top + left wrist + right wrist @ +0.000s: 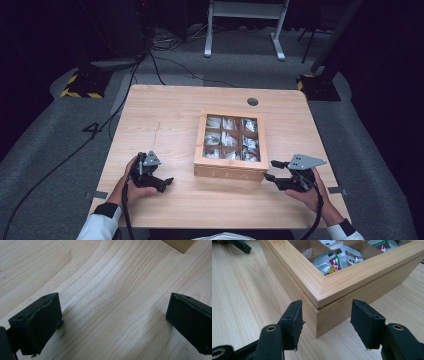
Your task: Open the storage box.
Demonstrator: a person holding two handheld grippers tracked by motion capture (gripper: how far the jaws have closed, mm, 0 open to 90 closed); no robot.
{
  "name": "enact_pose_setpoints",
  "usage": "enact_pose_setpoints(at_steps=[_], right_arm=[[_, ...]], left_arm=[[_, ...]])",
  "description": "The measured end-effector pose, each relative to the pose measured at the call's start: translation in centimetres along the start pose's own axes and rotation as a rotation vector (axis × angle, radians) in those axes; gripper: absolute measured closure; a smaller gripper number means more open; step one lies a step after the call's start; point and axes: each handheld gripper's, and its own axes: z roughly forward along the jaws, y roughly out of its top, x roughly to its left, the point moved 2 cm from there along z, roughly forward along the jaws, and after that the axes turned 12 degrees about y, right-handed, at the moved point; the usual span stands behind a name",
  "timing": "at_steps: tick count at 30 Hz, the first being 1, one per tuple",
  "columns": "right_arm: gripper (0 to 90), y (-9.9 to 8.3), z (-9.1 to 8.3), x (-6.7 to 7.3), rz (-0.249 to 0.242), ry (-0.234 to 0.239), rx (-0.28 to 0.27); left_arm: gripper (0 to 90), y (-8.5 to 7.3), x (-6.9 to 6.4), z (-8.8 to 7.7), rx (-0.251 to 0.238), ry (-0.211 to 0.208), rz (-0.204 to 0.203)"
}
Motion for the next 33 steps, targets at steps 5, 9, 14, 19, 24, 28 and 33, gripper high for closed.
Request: enact_pose_setpoints(at_steps=[5,9,14,19,24,28,33], right_arm=[[45.7,0.32,0.53,0.03,-0.002,0.001,0.003],[46.2,0.46,0.64,0.02,-0.009,-0.008,0.003],[45.6,0.38,0.81,-0.13,-0.004,-0.02,0.006],[45.0,0.41,0.93,-0.19,-0.001,-0.018,-0.003],[43.6,0.54,0.98,-0.18,-0.001,-0.022,-0.002],[43.8,0.58,0.94,-0.16,-0.006,-0.025,-0.001],[43.8,0.66,0.89,-0.12,-0.01,-0.029,-0.006]], left_arm=[[0.5,0.0,0.0,0.0,0.0,0.0,0.0],[0.5,0.0,0.0,0.0,0.0,0.0,0.0],[0.5,0.0,0.0,0.0,0.0,0.0,0.0],[0.5,0.0,0.0,0.0,0.0,0.0,-0.001],[0.5,0.0,0.0,0.0,0.0,0.0,0.0],[0.5,0.01,0.0,-0.01,0.003,0.0,0.0],[0.5,0.03,-0.03,0.0,0.003,0.002,-0.004]])
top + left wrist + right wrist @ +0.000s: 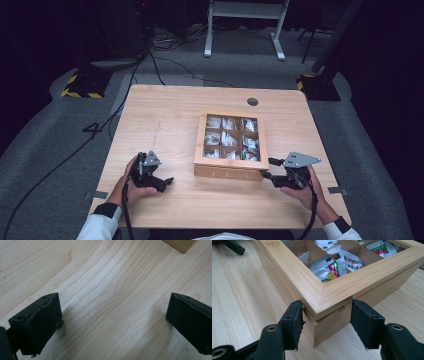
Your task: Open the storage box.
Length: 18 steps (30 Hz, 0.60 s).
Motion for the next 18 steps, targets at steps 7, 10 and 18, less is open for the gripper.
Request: enact_pose_setpoints(at_steps=[7,10,18], right_arm=[[43.9,0.2,-0.2,0.1,-0.002,-0.005,-0.011],[43.2,0.3,-0.3,0.1,-0.005,-0.01,-0.012],[42.7,0.8,-0.6,0.2,-0.004,-0.02,-0.035]], left_arm=[[1.2,0.1,0.0,-0.1,0.013,0.006,-0.005],[16.3,0.4,-0.2,-0.5,-0.004,-0.017,0.01],[18.8,2.1,-0.4,-1.7,-0.08,-0.011,0.022]])
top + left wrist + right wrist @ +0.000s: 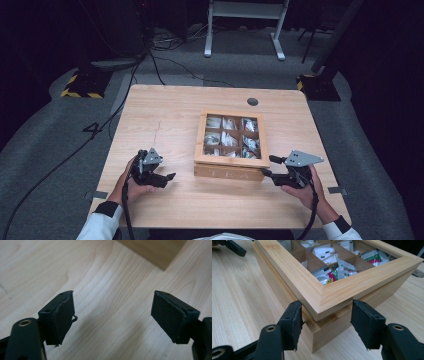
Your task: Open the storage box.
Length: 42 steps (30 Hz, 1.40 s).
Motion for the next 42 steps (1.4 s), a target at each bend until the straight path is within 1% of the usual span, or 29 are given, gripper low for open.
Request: enact_pose_setpoints(at_steps=[2,4,6,7,8,9,10,11,12,13,14,15,18,19,20,21,23,27,28,29,30,32,33,35,37,38,39,41,42], right_arm=[[42.7,0.1,-0.1,0.0,-0.001,-0.002,-0.007],[42.7,0.2,-0.2,0.0,-0.002,-0.003,-0.007],[42.8,0.2,-0.2,0.0,0.0,-0.004,-0.004],[42.8,0.3,-0.2,0.0,0.002,-0.003,-0.004],[42.9,0.3,-0.2,0.0,0.002,-0.003,-0.007],[42.9,0.3,-0.3,0.0,0.003,-0.004,-0.009],[42.9,0.3,-0.3,0.0,0.003,-0.004,-0.009],[42.8,0.5,-0.3,0.0,0.001,-0.006,-0.014],[42.7,0.5,-0.4,0.0,0.0,-0.008,-0.018],[42.7,0.6,-0.4,0.0,0.0,-0.01,-0.022],[42.8,0.7,-0.5,0.0,0.001,-0.009,-0.026],[42.8,0.8,-0.5,0.0,-0.001,-0.01,-0.029],[42.8,1.0,-0.7,0.0,-0.001,-0.01,-0.035],[42.8,1.0,-0.7,-0.1,0.003,-0.008,-0.038],[42.7,1.1,-0.8,-0.1,0.005,-0.004,-0.04],[42.7,1.1,-0.8,-0.1,0.005,-0.004,-0.04],[42.7,1.3,-0.9,-0.1,0.005,-0.005,-0.045],[42.7,1.5,-1.0,-0.2,0.005,-0.005,-0.056],[42.7,1.6,-1.1,-0.2,0.003,-0.006,-0.055],[42.7,1.6,-1.1,-0.2,0.003,-0.006,-0.055],[42.6,1.7,-1.1,-0.2,0.003,-0.007,-0.058],[42.6,1.8,-1.2,-0.2,0.002,-0.008,-0.06],[42.6,2.0,-1.3,-0.3,0.003,-0.008,-0.069],[42.7,2.2,-1.4,-0.3,0.003,-0.01,-0.072],[42.7,2.3,-1.5,-0.3,0.004,-0.011,-0.08],[42.7,2.4,-1.5,-0.4,0.004,-0.011,-0.082],[42.7,2.5,-1.6,-0.4,0.007,-0.01,-0.085],[42.7,2.8,-1.7,-0.4,0.003,-0.014,-0.089],[42.7,2.9,-1.7,-0.4,0.003,-0.015,-0.091]], left_arm=[[18.9,0.7,-0.2,-0.2,-0.016,0.008,0.025],[19.0,1.4,-0.6,-0.5,-0.036,-0.001,0.035],[19.2,2.3,-0.9,-0.8,-0.058,0.01,0.058],[19.2,2.7,-1.2,-0.9,-0.068,0.004,0.065],[19.6,2.7,-1.2,-0.9,-0.068,0.004,0.065],[20.2,3.6,-1.6,-1.1,-0.093,0.002,0.075],[20.8,3.6,-1.6,-1.1,-0.093,0.002,0.075],[20.7,4.1,-1.8,-1.1,-0.102,-0.006,0.083],[20.7,4.9,-2.3,-1.1,-0.118,-0.013,0.094],[20.8,5.3,-2.6,-1.1,-0.126,-0.009,0.105],[20.8,5.3,-2.6,-1.1,-0.126,-0.009,0.105],[20.9,6.0,-3.0,-1.0,-0.144,-0.004,0.127],[21.0,6.8,-3.5,-0.8,-0.157,-0.013,0.136],[21.0,6.8,-3.5,-0.8,-0.157,-0.013,0.136],[21.0,7.3,-3.6,-0.8,-0.175,-0.011,0.137],[21.0,7.3,-3.6,-0.8,-0.175,-0.011,0.137],[22.4,7.9,-3.7,-0.8,-0.201,0.007,0.145],[24.3,8.4,-3.9,-0.6,-0.212,0.01,0.155],[25.4,8.7,-4.0,-0.5,-0.223,0.025,0.16],[25.9,8.7,-4.0,-0.5,-0.223,0.025,0.16],[26.3,8.9,-4.0,-0.6,-0.237,0.019,0.155],[26.5,9.0,-4.0,-0.6,-0.243,0.027,0.162],[27.4,9.2,-4.1,-0.7,-0.258,0.029,0.163],[29.2,9.4,-4.3,-0.8,-0.271,0.047,0.185],[30.4,9.6,-4.4,-0.8,-0.285,0.05,0.195],[30.7,9.7,-4.4,-0.9,-0.293,0.061,0.206],[31.3,9.7,-4.4,-0.9,-0.293,0.061,0.206],[32.8,10.1,-4.6,-1.0,-0.317,0.075,0.227],[33.1,10.1,-4.6,-1.0,-0.317,0.075,0.227]])
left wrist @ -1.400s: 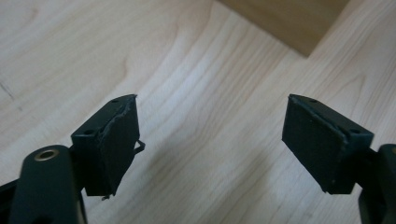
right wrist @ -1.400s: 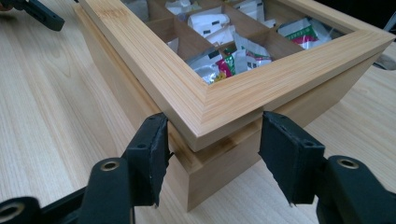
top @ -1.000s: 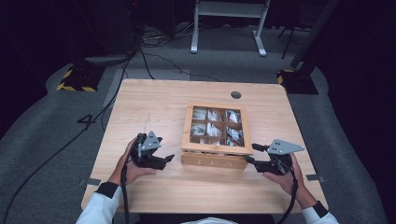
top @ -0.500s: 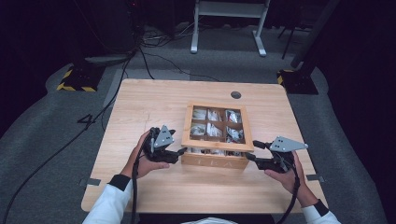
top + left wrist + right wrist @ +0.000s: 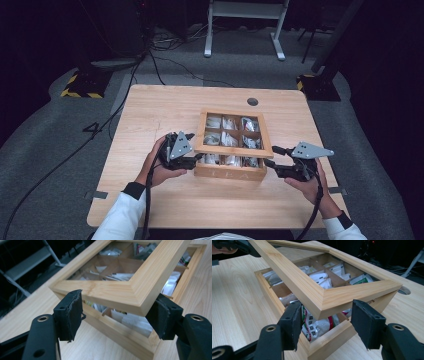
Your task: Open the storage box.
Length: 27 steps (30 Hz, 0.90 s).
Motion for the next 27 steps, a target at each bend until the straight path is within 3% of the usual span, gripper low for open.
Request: enact_pose_setpoints(at_steps=[8,16,19,22,27], right_arm=[[42.5,0.8,-0.2,-0.3,0.008,0.004,-0.018],[42.5,1.3,-0.5,-0.6,0.015,0.001,-0.043],[42.2,1.3,-0.7,-0.8,0.022,-0.004,-0.053],[41.5,1.3,-0.9,-0.9,0.03,-0.013,-0.061],[39.9,0.9,-0.9,-1.1,0.023,-0.017,-0.046]], left_arm=[[38.8,0.8,0.3,0.4,-0.022,-0.005,0.007],[43.2,1.6,0.6,0.5,-0.043,0.031,0.07],[44.8,1.8,0.8,0.5,-0.054,0.038,0.07],[46.0,2.1,1.2,0.4,-0.073,0.039,0.045],[47.3,2.4,1.6,0.5,-0.085,0.04,0.031]])
